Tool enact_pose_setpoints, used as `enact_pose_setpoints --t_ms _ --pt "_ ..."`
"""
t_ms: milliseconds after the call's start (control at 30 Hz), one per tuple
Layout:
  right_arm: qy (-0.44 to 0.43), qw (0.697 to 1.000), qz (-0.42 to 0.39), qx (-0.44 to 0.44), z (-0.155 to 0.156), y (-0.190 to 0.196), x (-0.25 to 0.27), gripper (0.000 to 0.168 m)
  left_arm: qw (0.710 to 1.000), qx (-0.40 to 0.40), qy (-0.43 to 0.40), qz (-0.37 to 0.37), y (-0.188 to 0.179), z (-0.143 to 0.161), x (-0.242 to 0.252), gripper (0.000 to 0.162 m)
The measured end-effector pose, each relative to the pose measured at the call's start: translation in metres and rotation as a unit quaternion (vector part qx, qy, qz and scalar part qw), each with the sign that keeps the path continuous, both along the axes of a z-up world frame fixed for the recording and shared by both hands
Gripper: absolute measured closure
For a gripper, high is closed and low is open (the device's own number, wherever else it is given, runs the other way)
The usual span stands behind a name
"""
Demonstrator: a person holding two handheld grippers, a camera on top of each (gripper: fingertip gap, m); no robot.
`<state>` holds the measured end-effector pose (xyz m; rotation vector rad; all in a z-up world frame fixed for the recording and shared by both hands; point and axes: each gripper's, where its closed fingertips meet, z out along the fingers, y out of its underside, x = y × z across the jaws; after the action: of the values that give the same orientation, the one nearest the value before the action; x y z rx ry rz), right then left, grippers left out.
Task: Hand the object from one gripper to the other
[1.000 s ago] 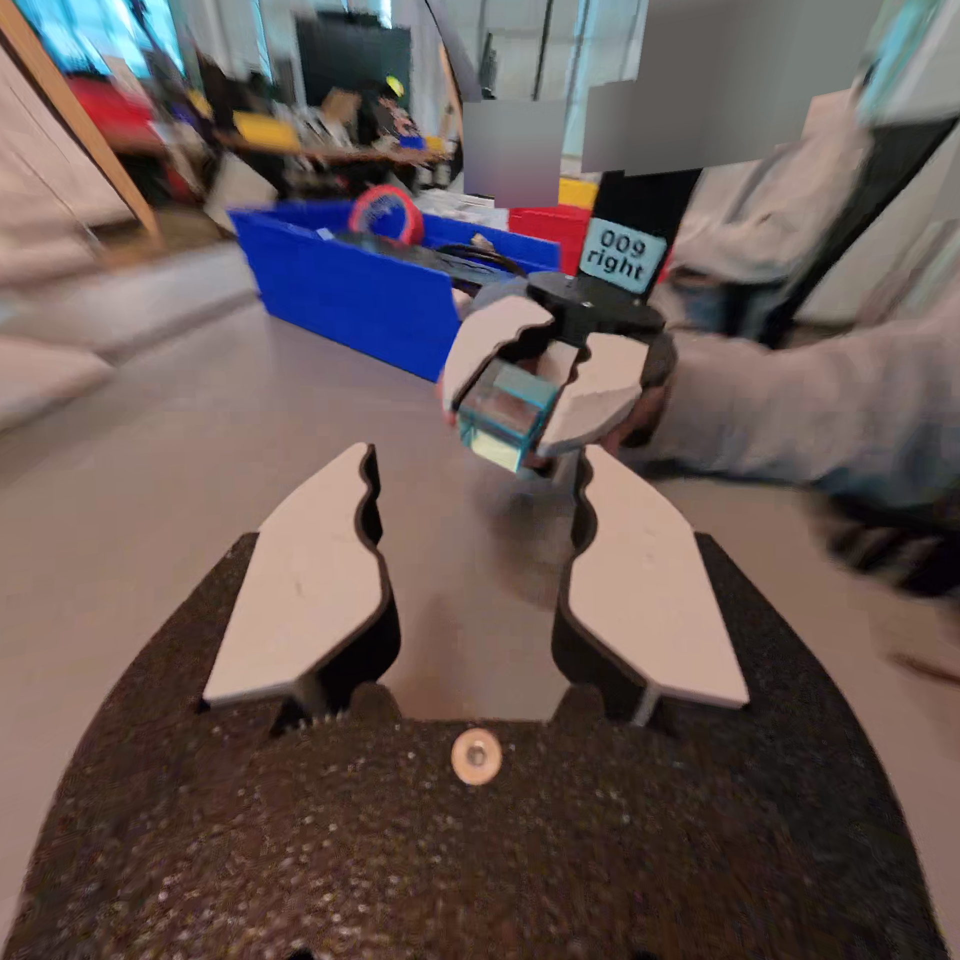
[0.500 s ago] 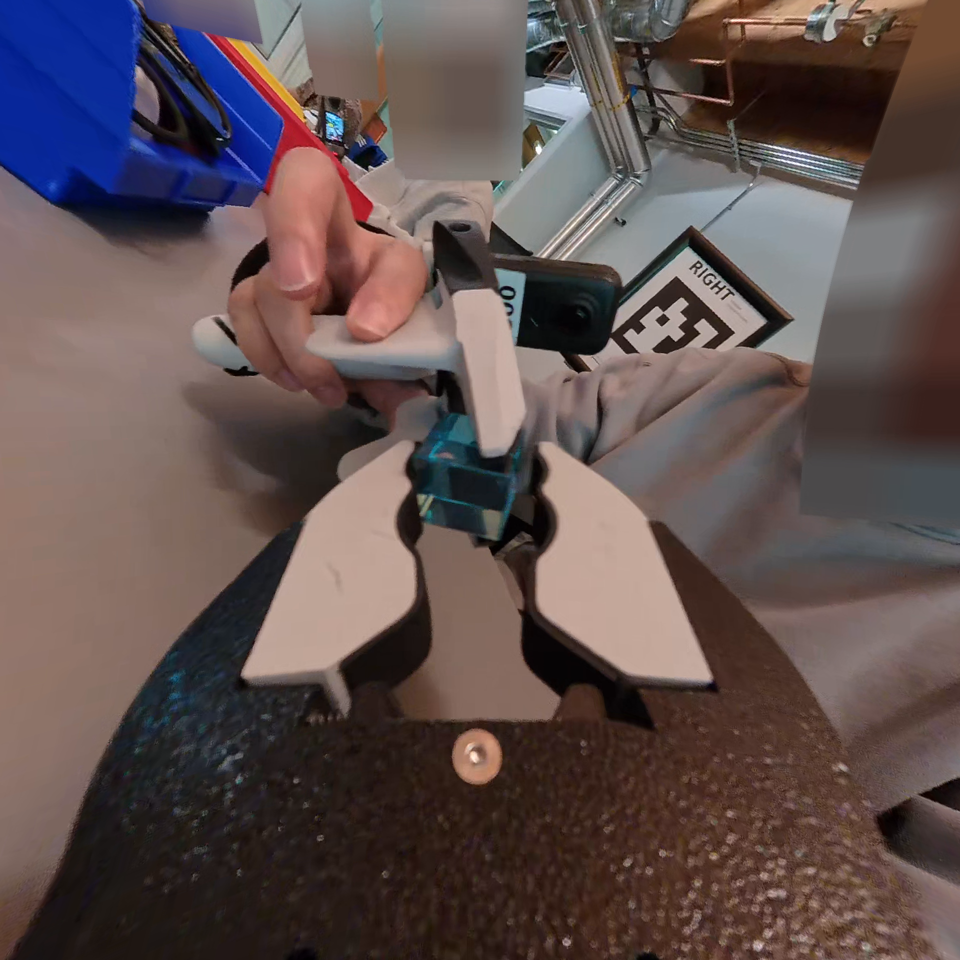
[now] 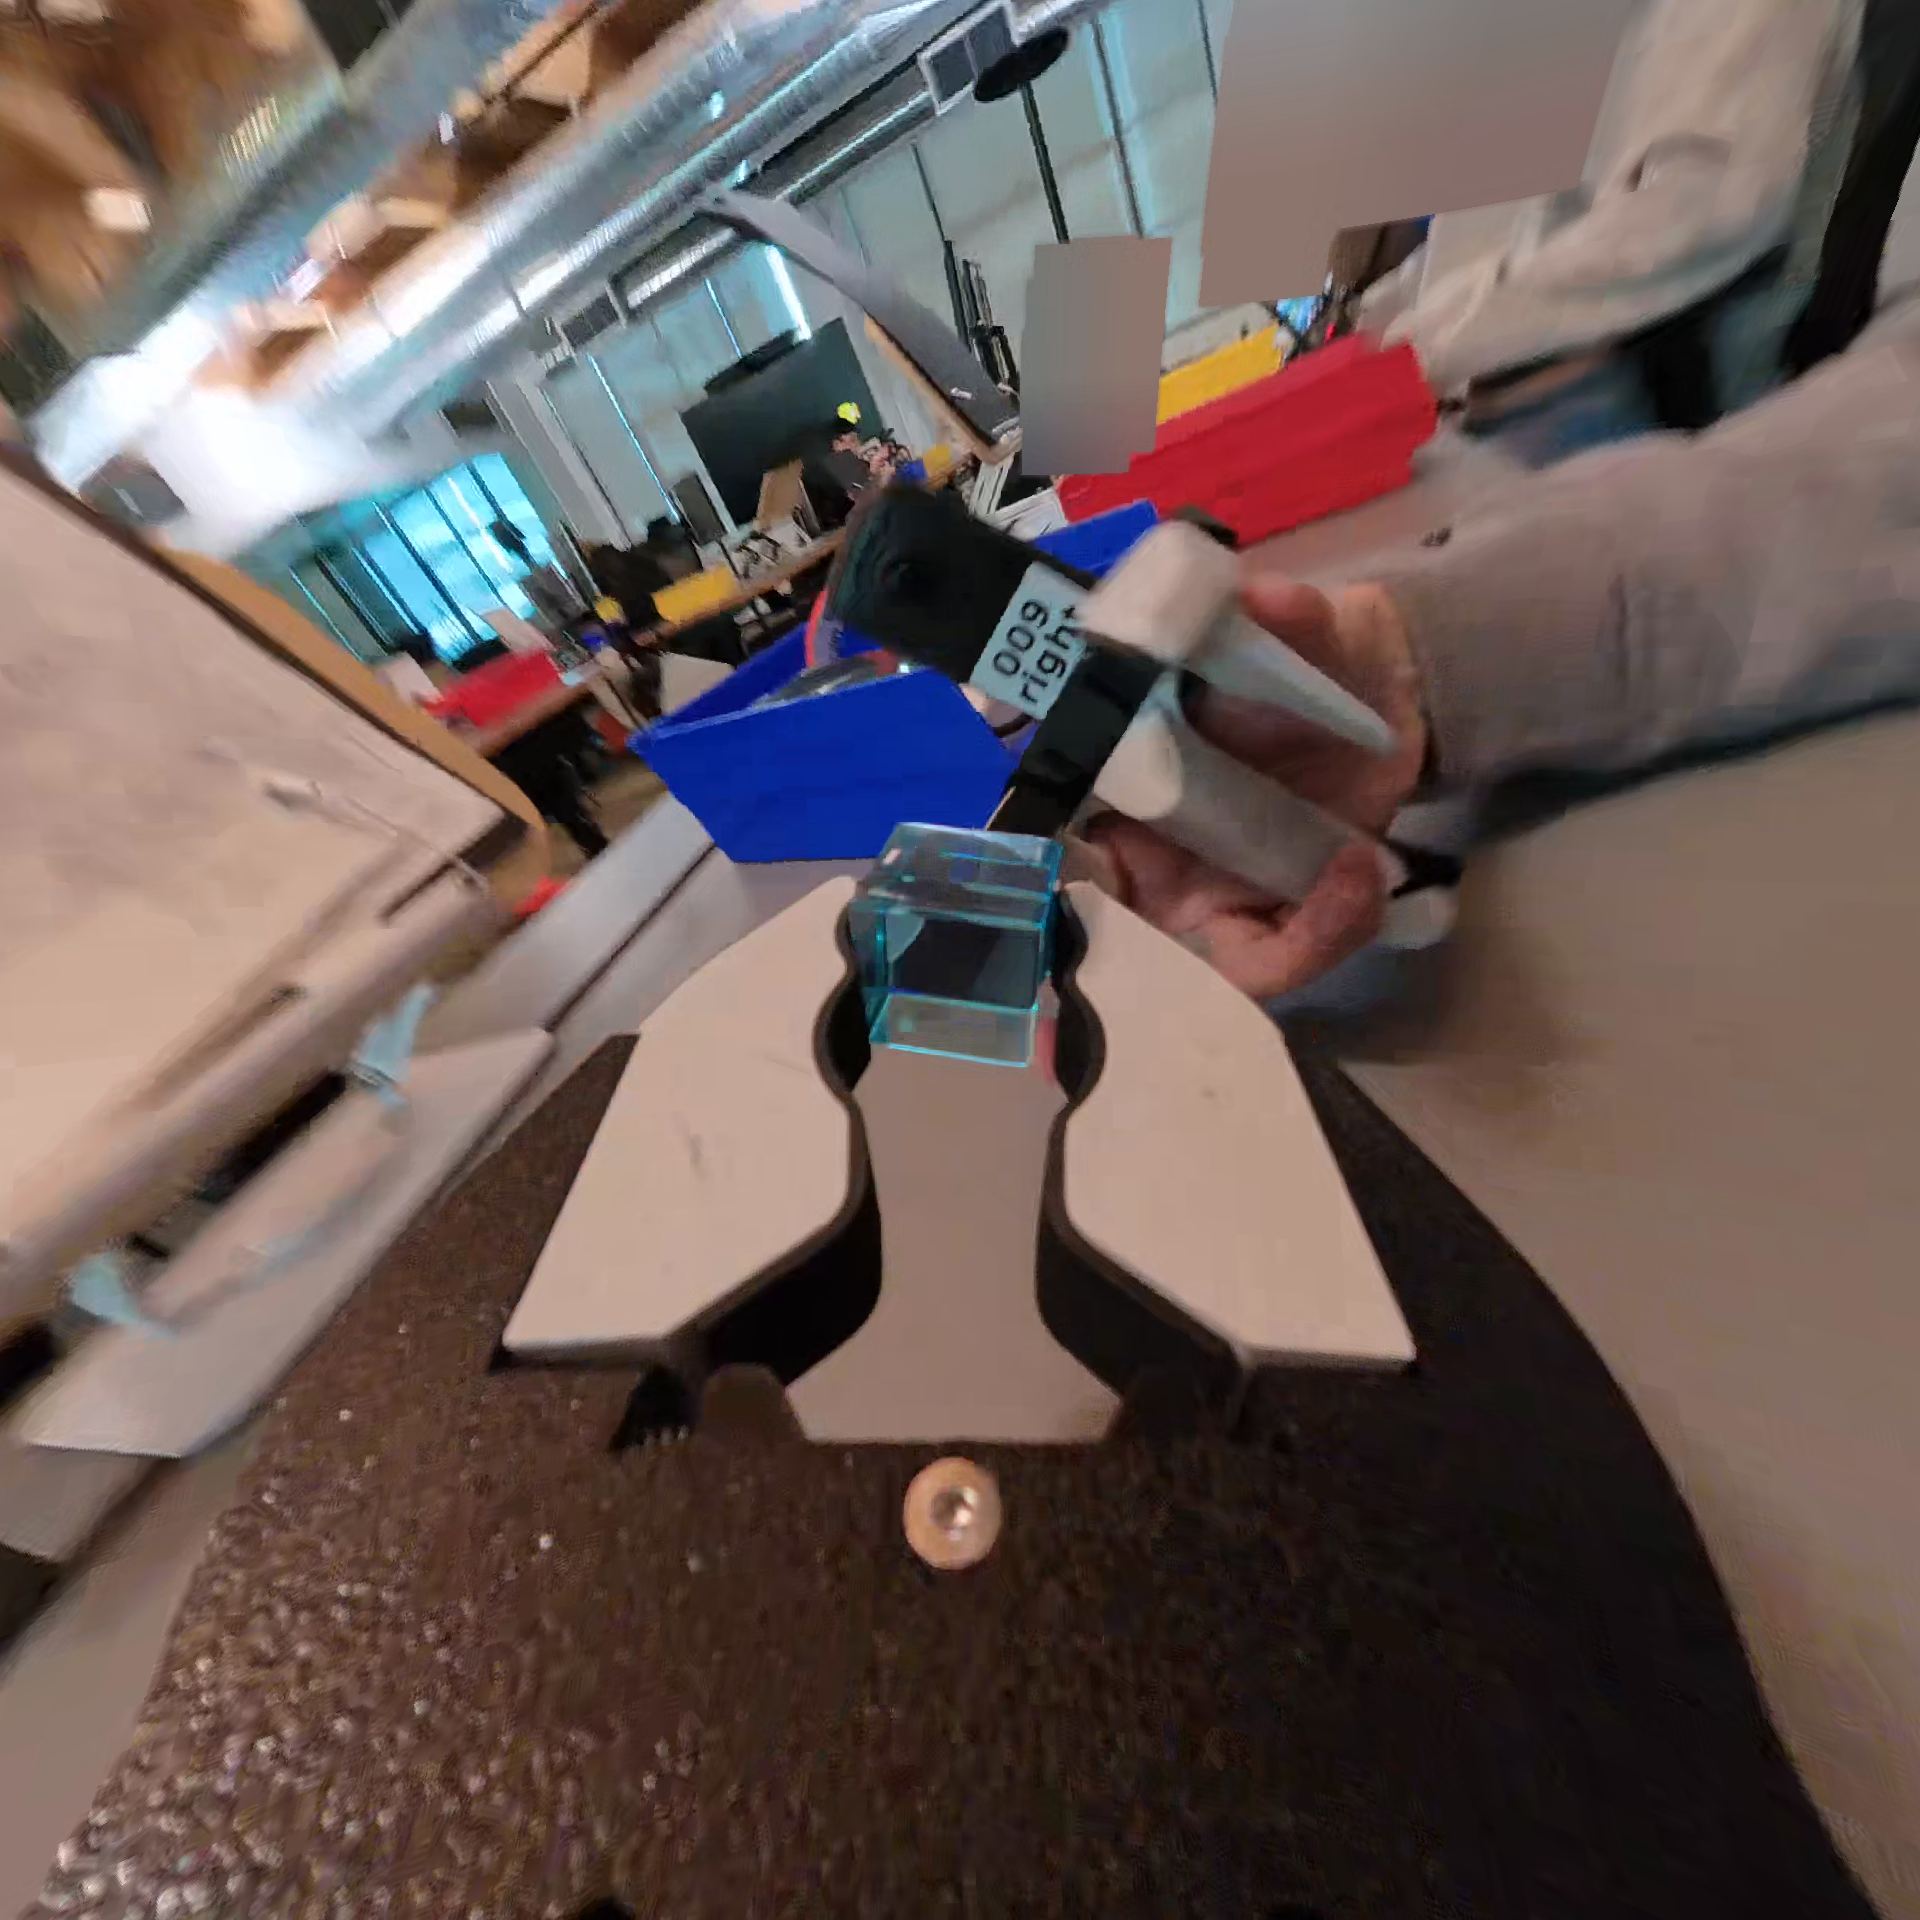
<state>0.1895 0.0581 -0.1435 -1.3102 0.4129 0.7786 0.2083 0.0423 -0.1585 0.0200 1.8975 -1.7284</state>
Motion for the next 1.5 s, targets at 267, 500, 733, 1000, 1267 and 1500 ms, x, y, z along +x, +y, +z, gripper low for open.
enact_pose_setpoints --t_ms 267,500,733,1000,1267,1500 --pt "-0.043 0.998 0.025 -0.042 -0.016 0.007 -0.013 0.140 0.985 0.094 -0.139 0.043 -0.013 -0.009 -0.003 0.130" --pt "-0.197 0.975 -0.083 -0.058 -0.008 -0.001 0.009 0.140 0.988 0.096 -0.090 0.086 -0.007 -0.013 0.006 0.101" --pt "-0.596 0.758 -0.251 -0.081 0.008 -0.027 0.027 0.140 0.933 -0.092 0.334 -0.099 -0.009 0.002 -0.013 0.097" --pt "-0.761 0.613 -0.189 -0.101 -0.019 -0.001 -0.011 0.141 0.783 -0.090 0.565 -0.245 -0.019 -0.013 -0.044 0.108" --pt "-0.741 0.634 -0.168 -0.146 -0.037 0.001 -0.004 0.136 0.825 -0.065 0.518 -0.214 -0.022 -0.023 -0.040 0.132" --pt "-0.354 0.922 -0.112 -0.110 -0.016 0.002 -0.001 0.083 0.987 0.003 0.158 0.000 0.001 -0.016 0.007 0.132"
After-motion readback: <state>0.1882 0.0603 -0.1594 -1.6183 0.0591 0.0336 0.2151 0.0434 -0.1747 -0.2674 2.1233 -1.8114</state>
